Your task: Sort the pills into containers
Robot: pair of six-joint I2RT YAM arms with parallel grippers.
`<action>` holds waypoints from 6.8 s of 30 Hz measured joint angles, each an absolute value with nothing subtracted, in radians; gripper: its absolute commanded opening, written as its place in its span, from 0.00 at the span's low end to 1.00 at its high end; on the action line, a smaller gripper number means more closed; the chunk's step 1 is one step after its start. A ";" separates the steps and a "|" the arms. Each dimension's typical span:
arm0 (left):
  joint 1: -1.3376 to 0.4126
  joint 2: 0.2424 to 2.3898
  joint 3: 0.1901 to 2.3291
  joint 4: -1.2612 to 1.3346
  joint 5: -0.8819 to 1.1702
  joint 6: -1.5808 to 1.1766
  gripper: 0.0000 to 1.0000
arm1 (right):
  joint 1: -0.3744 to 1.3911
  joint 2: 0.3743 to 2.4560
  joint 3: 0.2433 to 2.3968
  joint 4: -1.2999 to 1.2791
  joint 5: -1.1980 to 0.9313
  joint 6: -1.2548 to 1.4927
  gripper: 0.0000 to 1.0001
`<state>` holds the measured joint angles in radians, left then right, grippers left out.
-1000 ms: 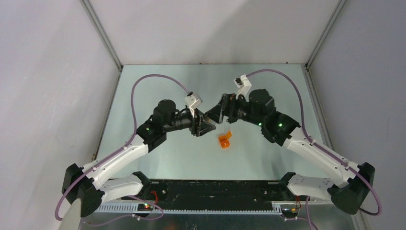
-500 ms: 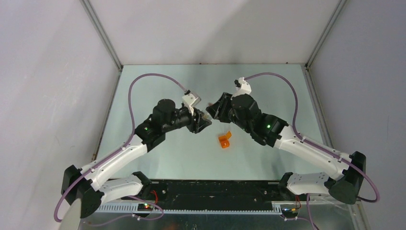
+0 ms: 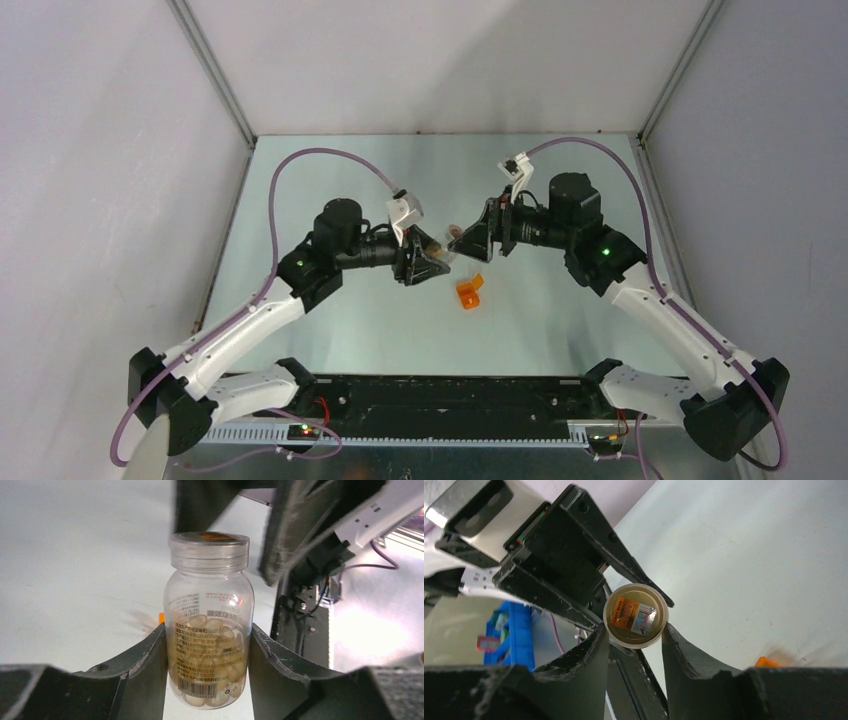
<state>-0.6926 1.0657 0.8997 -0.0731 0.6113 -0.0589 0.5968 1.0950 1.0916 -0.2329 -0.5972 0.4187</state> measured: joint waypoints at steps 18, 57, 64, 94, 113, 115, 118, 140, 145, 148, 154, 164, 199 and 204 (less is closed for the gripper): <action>-0.738 1.000 0.830 -0.104 0.439 0.050 0.00 | 0.792 1.139 1.087 -0.279 -0.189 0.720 0.25; -0.730 1.050 0.875 -0.147 0.719 0.049 0.02 | 0.678 1.047 1.089 -0.373 -0.541 0.328 0.32; -0.733 1.067 0.939 -0.183 0.919 0.050 0.06 | 0.639 0.944 1.087 -0.388 -0.626 0.170 0.99; -0.746 1.036 0.909 -0.149 0.553 0.014 0.07 | 0.906 1.042 1.068 -0.271 0.083 0.738 0.23; -0.746 1.082 0.921 -0.165 0.815 -0.001 0.00 | 0.747 0.951 0.989 -0.175 -0.441 0.314 0.99; -0.749 1.080 0.921 -0.166 0.809 -0.001 0.00 | 0.753 0.941 0.989 -0.172 -0.395 0.335 0.99; -0.749 1.075 0.920 -0.163 0.758 -0.005 0.00 | 0.772 0.922 0.989 -0.164 -0.292 0.414 0.93; -0.749 1.043 0.895 -0.120 0.573 -0.080 0.00 | 0.861 0.997 1.012 -0.200 -0.045 0.636 0.18; -0.747 1.048 0.896 -0.107 0.630 -0.080 0.00 | 0.742 0.996 1.012 -0.181 -0.348 0.458 0.16; -0.747 1.050 0.896 -0.105 0.678 -0.070 0.00 | 0.670 0.996 1.012 -0.182 -0.545 0.391 0.14; -0.747 1.058 0.941 -0.208 0.818 0.040 0.00 | 0.599 0.987 1.012 -0.207 -0.819 0.315 0.10; -0.749 1.069 0.956 -0.353 0.978 0.141 0.00 | 0.575 0.917 1.012 -0.229 -0.857 0.234 0.13; -0.769 1.414 0.914 -0.332 0.338 0.298 0.00 | 0.510 1.127 0.505 -0.351 0.335 0.640 0.22; -0.786 1.475 0.948 -0.345 0.323 0.301 0.00 | 0.511 1.192 0.505 -0.289 0.311 0.649 0.37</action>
<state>-0.7860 1.4746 0.9482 -0.3447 0.3233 0.3008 0.5114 1.1915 0.5049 -0.2893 0.3107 0.6495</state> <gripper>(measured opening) 0.546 0.469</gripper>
